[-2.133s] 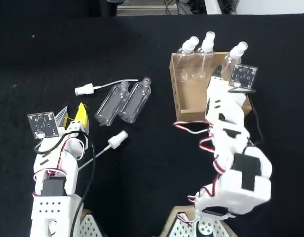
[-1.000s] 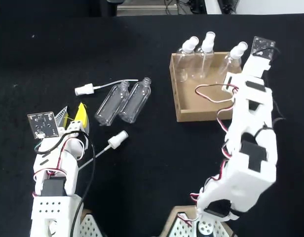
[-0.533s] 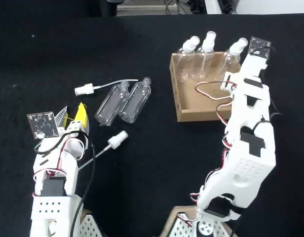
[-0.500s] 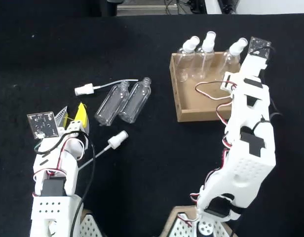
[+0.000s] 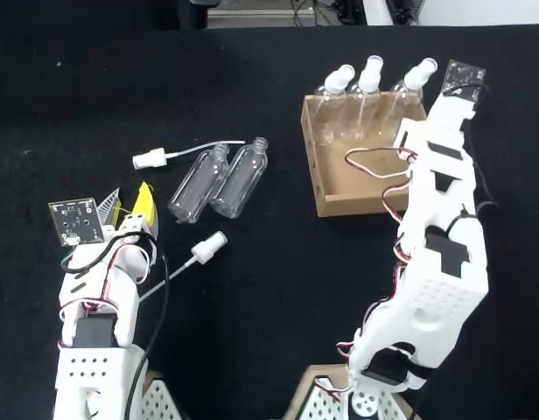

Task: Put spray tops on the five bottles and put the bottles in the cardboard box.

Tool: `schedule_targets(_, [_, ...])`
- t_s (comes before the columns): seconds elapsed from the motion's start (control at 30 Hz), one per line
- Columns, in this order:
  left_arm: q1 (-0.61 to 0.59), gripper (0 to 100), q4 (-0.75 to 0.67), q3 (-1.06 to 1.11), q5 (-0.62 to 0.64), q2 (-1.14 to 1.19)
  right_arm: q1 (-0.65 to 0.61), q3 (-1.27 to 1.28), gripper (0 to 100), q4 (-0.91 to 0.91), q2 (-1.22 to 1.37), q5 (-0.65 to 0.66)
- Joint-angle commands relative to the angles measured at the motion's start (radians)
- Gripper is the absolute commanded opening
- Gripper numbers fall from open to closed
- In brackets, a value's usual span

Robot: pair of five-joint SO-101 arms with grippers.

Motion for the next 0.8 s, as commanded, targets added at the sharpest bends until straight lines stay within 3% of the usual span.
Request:
schedule_targets(0.0, [0.007,15,0.002,0.021,0.002,-0.012,-0.012,-0.002,1.1,-0.032,-0.013,0.005])
schedule_targets(0.2, [0.007,15,0.002,0.021,0.002,-0.012,-0.011,-0.005,1.1,0.012,-0.033,0.003])
schedule_targets(0.5, [0.008,15,0.002,0.021,0.002,-0.011,-0.012,-0.004,1.1,0.232,-0.203,-0.005])
schedule_targets(0.77, [0.007,15,0.002,0.021,0.002,-0.012,0.092,-0.002,1.1,0.29,-0.274,-0.005])
